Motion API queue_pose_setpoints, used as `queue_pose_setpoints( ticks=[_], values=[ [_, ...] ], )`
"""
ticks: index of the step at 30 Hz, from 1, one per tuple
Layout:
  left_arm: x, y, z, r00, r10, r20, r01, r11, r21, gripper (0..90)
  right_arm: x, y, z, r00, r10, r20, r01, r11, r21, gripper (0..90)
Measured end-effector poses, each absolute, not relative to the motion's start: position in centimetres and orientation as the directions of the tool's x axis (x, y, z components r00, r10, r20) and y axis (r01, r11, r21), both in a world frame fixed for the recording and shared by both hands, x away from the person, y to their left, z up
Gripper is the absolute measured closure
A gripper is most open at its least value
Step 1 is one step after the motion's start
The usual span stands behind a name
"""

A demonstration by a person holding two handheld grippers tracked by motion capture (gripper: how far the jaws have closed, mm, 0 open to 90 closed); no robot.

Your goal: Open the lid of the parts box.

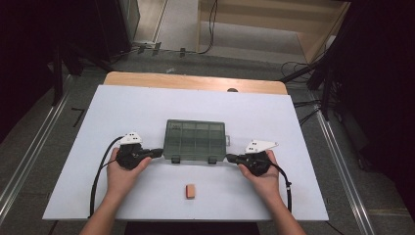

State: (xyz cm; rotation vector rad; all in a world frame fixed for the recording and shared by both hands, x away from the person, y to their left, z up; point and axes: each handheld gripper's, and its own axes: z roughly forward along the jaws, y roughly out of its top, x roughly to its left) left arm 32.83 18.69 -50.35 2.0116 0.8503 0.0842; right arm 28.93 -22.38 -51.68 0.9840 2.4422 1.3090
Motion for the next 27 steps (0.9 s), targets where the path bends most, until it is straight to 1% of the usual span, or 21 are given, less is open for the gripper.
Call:
queue_pose_setpoints(
  ticks=[4, 18, 27],
  values=[
    [32.83, 18.78, -50.29, 0.761, 0.587, -0.276, 0.537, -0.331, 0.776, 90.0, 28.83, -22.34, -51.56, -0.764, 0.632, 0.128, 0.452, 0.384, 0.805, 88.6],
    [32.68, 18.77, -50.2, 0.775, 0.571, -0.271, 0.534, -0.362, 0.764, 89.9, 28.61, -22.32, -51.22, -0.763, 0.639, 0.102, 0.441, 0.398, 0.805, 88.5],
    [32.68, 19.01, -50.1, 0.813, 0.523, -0.256, 0.503, -0.409, 0.761, 89.9, 28.44, -22.52, -50.73, -0.756, 0.648, 0.097, 0.429, 0.378, 0.82, 88.5]
  ],
)
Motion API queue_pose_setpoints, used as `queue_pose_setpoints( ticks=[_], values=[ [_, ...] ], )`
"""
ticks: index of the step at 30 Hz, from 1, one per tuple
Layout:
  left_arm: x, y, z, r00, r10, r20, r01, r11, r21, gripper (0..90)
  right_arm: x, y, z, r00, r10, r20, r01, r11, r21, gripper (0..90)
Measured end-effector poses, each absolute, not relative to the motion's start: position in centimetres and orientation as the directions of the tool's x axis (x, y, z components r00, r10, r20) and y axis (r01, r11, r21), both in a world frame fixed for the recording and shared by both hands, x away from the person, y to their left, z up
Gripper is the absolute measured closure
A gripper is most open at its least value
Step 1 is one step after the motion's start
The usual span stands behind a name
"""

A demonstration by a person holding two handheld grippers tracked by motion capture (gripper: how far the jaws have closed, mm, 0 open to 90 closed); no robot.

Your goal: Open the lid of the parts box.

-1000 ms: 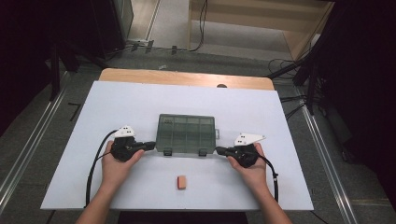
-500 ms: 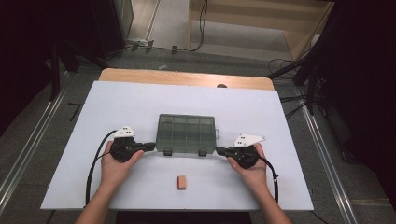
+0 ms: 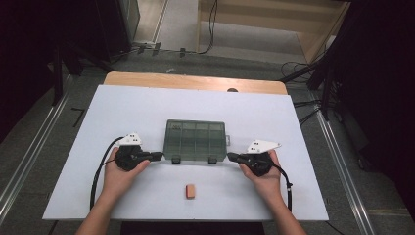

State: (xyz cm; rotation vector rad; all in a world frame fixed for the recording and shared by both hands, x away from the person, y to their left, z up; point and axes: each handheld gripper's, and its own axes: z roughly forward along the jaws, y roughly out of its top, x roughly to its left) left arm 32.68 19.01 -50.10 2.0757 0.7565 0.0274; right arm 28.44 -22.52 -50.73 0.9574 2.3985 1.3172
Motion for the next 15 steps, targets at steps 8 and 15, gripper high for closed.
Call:
queue_pose_setpoints(
  ticks=[8, 15],
  values=[
    [32.53, 18.99, -49.81, 0.822, 0.509, -0.256, 0.497, -0.423, 0.758, 89.9, 28.38, -22.45, -50.37, -0.755, 0.649, 0.091, 0.418, 0.37, 0.83, 88.5],
    [32.42, 18.8, -49.71, 0.827, 0.502, -0.253, 0.492, -0.428, 0.758, 89.8, 28.36, -22.41, -50.38, -0.756, 0.648, 0.093, 0.421, 0.372, 0.827, 88.5]
  ],
)
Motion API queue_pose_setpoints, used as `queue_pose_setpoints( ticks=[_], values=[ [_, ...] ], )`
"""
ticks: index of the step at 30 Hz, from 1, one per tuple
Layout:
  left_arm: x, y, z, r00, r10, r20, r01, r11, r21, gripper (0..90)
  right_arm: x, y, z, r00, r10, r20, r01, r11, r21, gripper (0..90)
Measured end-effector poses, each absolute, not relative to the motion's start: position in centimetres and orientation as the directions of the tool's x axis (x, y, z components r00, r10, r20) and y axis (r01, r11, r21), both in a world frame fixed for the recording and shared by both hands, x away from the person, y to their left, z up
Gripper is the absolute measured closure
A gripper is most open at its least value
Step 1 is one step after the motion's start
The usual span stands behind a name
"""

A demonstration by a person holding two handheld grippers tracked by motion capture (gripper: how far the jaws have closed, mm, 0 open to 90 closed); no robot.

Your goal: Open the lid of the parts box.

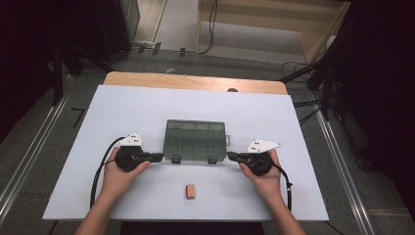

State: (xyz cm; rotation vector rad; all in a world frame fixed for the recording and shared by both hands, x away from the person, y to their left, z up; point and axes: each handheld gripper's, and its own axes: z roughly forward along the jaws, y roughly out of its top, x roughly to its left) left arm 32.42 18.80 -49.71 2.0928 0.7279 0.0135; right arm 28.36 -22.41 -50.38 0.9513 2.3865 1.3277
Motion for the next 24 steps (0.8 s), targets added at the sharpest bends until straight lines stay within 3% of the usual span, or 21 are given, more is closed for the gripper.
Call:
queue_pose_setpoints(
  ticks=[24],
  values=[
    [32.28, 18.97, -48.99, 0.819, 0.498, -0.286, 0.491, -0.348, 0.799, 89.9, 28.31, -22.23, -50.39, -0.758, 0.646, 0.086, 0.421, 0.385, 0.821, 88.5]
  ],
)
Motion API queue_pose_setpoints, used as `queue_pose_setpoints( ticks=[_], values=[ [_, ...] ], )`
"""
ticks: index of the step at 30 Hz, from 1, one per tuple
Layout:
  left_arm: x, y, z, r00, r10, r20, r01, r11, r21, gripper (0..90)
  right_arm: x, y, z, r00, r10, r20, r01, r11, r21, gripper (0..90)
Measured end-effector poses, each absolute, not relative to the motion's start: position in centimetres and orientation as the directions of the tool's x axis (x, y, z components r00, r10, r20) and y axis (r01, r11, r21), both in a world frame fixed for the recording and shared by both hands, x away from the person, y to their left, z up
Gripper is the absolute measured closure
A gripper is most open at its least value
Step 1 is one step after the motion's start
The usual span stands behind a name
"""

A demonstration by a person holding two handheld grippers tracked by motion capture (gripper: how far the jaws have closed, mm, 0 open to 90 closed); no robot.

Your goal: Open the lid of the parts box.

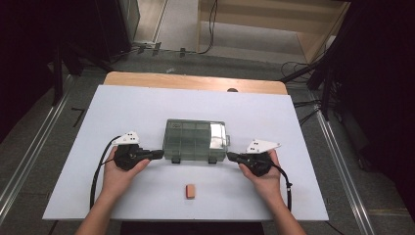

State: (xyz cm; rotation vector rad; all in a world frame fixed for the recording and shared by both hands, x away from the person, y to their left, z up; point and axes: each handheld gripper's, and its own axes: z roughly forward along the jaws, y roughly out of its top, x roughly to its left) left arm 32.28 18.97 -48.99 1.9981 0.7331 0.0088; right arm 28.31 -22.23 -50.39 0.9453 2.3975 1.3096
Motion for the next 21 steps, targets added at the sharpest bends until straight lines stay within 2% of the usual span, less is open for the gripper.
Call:
queue_pose_setpoints(
  ticks=[9, 14, 21],
  values=[
    [32.1, 18.9, -48.6, 0.816, 0.503, -0.285, 0.47, -0.289, 0.834, 90.0, 28.1, -21.6, -50.1, -0.766, 0.638, 0.078, 0.402, 0.381, 0.833, 88.5],
    [32.0, 18.6, -48.4, 0.81, 0.517, -0.277, 0.453, -0.249, 0.856, 89.9, 28.1, -21.3, -49.4, -0.752, 0.653, 0.09, 0.387, 0.328, 0.861, 88.5],
    [32.4, 18.2, -47.6, 0.808, 0.526, -0.266, 0.431, -0.219, 0.875, 89.9, 28.2, -21.1, -48.3, -0.734, 0.678, 0.05, 0.343, 0.306, 0.888, 88.5]
  ],
)
